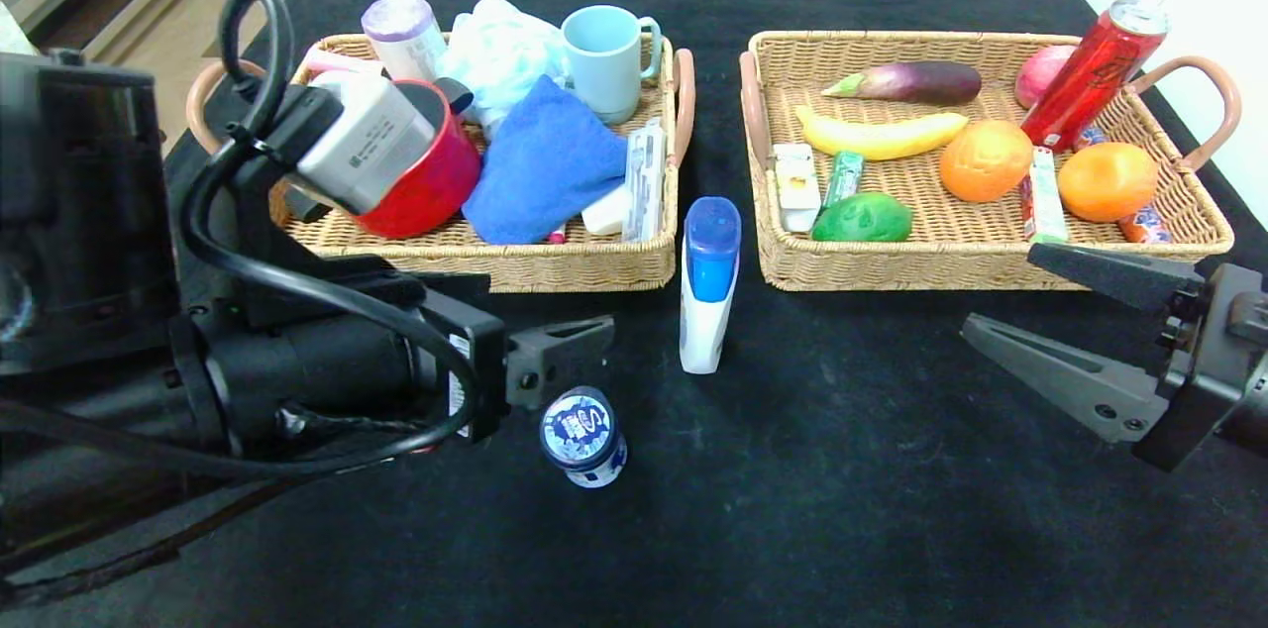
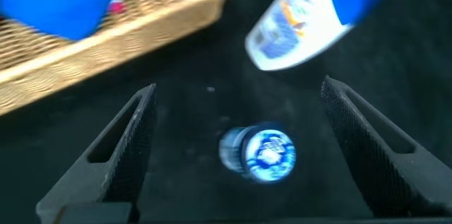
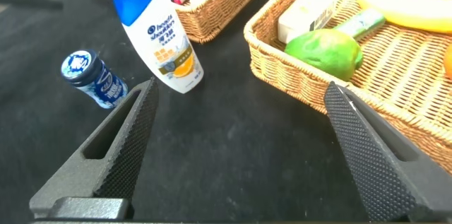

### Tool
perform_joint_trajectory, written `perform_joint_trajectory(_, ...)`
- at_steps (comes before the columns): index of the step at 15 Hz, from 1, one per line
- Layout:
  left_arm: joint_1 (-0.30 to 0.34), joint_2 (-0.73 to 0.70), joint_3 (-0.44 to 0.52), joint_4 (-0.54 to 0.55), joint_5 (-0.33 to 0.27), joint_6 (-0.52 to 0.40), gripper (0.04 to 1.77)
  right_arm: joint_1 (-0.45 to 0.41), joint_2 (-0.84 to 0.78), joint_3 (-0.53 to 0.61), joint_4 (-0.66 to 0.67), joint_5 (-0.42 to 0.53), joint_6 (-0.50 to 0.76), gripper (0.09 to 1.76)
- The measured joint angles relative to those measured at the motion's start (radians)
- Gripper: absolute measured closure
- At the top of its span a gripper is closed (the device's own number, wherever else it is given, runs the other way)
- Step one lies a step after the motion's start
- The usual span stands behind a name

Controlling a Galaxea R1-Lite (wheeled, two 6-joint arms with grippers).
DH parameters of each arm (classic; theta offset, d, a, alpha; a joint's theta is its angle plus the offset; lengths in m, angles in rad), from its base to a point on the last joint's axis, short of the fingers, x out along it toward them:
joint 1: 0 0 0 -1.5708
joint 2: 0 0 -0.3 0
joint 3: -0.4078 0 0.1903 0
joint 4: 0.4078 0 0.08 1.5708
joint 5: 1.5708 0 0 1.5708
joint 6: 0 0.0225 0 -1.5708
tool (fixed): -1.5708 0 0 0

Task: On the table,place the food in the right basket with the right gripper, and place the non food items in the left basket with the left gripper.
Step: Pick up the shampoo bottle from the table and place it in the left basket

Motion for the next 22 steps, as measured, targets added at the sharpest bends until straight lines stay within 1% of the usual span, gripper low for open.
perform_joint_trajectory(2,-0.056,0.036,-0.021,-0.001,0.050,0.010,0.14,0.000,0.002,0.000,0.000,0.000,-0.001,0.14)
perform_joint_trajectory(3,-0.079,0.052,-0.029,-0.001,0.061,0.011,0.13,0.000,0.003,0.000,0.000,0.000,0.000,0.14)
perform_joint_trajectory(5,-0.105,0.080,-0.048,-0.003,0.066,0.011,0.13,0.000,0.003,0.000,-0.001,0.000,0.000,0.14)
perform_joint_trajectory(6,-0.114,0.097,-0.059,-0.002,0.087,0.011,0.12,0.000,0.004,0.000,0.000,-0.001,0.000,0.14)
perform_joint_trajectory(7,-0.127,0.117,-0.072,-0.002,0.136,0.011,0.12,-0.001,0.004,0.000,0.000,0.000,-0.001,0.14)
perform_joint_trajectory(8,-0.146,0.142,-0.089,-0.003,0.206,0.009,0.12,-0.001,0.005,0.000,0.000,-0.001,-0.001,0.14)
perform_joint_trajectory(9,-0.170,0.163,-0.104,-0.004,0.245,0.009,0.11,-0.003,0.005,-0.002,0.001,-0.001,-0.001,0.14)
perform_joint_trajectory(11,-0.216,0.199,-0.132,-0.003,0.275,0.005,0.11,-0.004,0.006,-0.005,0.003,-0.001,0.000,0.14)
perform_joint_trajectory(13,-0.246,0.224,-0.146,-0.004,0.294,0.004,0.11,-0.005,0.006,-0.006,0.003,-0.001,0.001,0.14)
perform_joint_trajectory(15,-0.258,0.249,-0.152,-0.005,0.346,0.003,0.11,-0.005,0.006,-0.006,0.003,-0.001,0.001,0.14)
perform_joint_trajectory(17,-0.261,0.271,-0.153,-0.007,0.363,-0.003,0.11,-0.005,0.007,-0.006,0.003,-0.001,0.001,0.14)
perform_joint_trajectory(18,-0.261,0.279,-0.153,-0.020,0.366,-0.007,0.11,-0.005,0.006,-0.006,0.002,0.000,0.000,0.14)
perform_joint_trajectory(20,-0.262,0.299,-0.153,-0.095,0.388,-0.005,0.10,-0.005,0.006,-0.004,0.001,-0.001,0.000,0.14)
perform_joint_trajectory(22,-0.262,0.337,-0.155,-0.223,0.447,0.003,0.10,-0.009,0.005,-0.008,0.001,-0.001,0.001,0.14)
